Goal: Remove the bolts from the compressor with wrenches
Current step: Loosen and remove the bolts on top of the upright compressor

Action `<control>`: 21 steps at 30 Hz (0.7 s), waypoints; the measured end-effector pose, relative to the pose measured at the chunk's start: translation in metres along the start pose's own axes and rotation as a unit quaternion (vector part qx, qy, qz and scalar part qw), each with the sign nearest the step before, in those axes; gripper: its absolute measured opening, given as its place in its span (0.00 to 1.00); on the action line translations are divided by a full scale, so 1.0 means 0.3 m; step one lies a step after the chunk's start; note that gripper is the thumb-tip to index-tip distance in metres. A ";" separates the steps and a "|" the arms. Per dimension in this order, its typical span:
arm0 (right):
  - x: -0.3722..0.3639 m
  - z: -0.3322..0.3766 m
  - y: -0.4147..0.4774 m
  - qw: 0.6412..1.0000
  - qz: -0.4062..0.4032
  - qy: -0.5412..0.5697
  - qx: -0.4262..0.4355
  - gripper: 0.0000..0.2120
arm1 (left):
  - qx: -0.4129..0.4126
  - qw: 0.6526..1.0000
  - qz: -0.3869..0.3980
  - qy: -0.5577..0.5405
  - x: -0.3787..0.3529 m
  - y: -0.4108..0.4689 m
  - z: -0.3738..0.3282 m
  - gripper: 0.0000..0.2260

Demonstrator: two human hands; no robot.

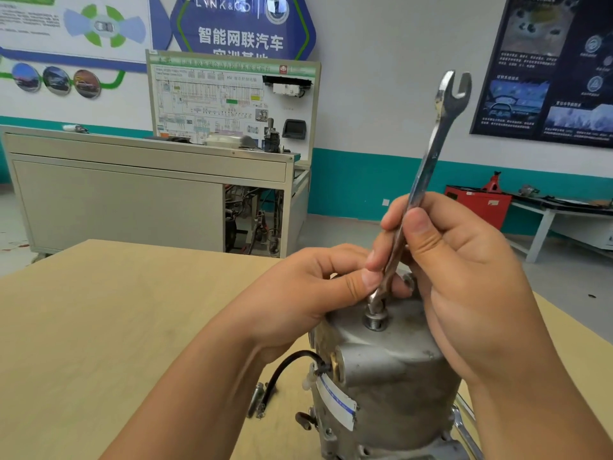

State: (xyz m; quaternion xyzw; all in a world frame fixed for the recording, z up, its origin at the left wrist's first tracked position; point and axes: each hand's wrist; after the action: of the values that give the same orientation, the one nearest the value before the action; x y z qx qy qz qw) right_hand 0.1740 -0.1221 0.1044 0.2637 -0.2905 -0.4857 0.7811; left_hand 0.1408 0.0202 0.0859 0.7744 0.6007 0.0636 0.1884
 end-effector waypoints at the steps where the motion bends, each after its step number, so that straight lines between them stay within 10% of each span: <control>1: 0.002 -0.001 0.001 1.000 0.009 0.002 0.001 0.11 | -0.007 1.000 -0.010 0.014 -0.001 0.003 0.003 0.08; 15: 0.001 0.013 -0.013 0.993 0.041 -0.098 0.042 0.09 | -0.014 1.000 -0.006 -0.011 0.012 0.004 0.012 0.19; 21: 0.010 -0.001 -0.007 0.997 0.061 -0.029 0.031 0.10 | -0.004 0.999 0.012 -0.029 0.008 -0.003 0.001 0.09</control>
State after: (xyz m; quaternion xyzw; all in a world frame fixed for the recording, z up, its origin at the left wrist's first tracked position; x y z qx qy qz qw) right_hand 0.1739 -0.1255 0.1034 0.2554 -0.3433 -0.4356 0.7919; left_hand 0.1407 0.0225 0.0851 0.7825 0.5850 0.0458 0.2082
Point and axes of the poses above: each hand's wrist, its own y-axis towards the middle knuckle, its own x-axis out of the back of the hand, z = x × y, and after that the axes turned 12 degrees about -y, right-handed
